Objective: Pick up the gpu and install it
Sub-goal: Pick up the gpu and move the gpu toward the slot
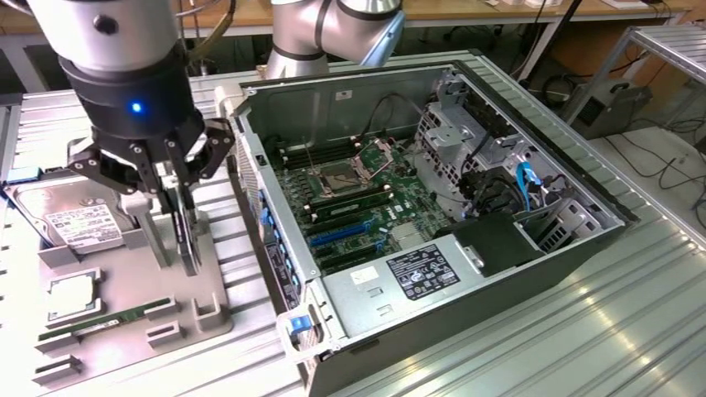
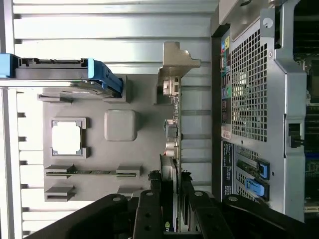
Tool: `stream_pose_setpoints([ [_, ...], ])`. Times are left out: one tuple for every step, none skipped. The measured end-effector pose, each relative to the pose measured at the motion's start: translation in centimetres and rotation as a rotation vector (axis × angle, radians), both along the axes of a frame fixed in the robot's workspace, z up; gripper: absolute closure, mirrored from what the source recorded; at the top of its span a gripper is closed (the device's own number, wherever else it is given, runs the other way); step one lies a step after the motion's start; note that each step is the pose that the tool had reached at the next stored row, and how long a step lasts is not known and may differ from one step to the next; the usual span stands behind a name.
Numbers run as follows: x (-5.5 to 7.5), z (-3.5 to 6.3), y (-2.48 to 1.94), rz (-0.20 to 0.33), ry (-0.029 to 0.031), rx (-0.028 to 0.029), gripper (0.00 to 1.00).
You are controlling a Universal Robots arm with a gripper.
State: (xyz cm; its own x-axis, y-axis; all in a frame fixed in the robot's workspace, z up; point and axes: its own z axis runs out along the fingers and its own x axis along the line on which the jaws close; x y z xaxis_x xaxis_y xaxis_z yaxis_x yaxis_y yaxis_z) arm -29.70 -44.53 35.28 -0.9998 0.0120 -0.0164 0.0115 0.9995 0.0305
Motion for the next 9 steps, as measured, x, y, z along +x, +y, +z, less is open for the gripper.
stream_pose_setpoints([
  [0.0,0.47,-0.05,0.000,0.0001,0.0002,0.74],
  [0.1,1.32,-0.17,0.001,0.0000,0.0009,0.74],
  [0.2,2.17,-0.31,0.002,0.0001,0.0019,0.74],
  [0.3,2.67,-0.40,0.003,0.0000,0.0030,0.74],
  [0.5,3.10,-0.50,0.004,0.0002,0.0042,0.74],
  [0.6,3.53,-0.61,0.005,0.0001,0.0063,0.74],
  [0.8,3.89,-0.72,0.005,0.0000,0.0084,0.74],
  [1.2,4.38,-0.91,0.006,0.0001,0.0122,0.74],
  [1.5,4.70,-1.05,0.006,0.0000,0.0152,0.74],
])
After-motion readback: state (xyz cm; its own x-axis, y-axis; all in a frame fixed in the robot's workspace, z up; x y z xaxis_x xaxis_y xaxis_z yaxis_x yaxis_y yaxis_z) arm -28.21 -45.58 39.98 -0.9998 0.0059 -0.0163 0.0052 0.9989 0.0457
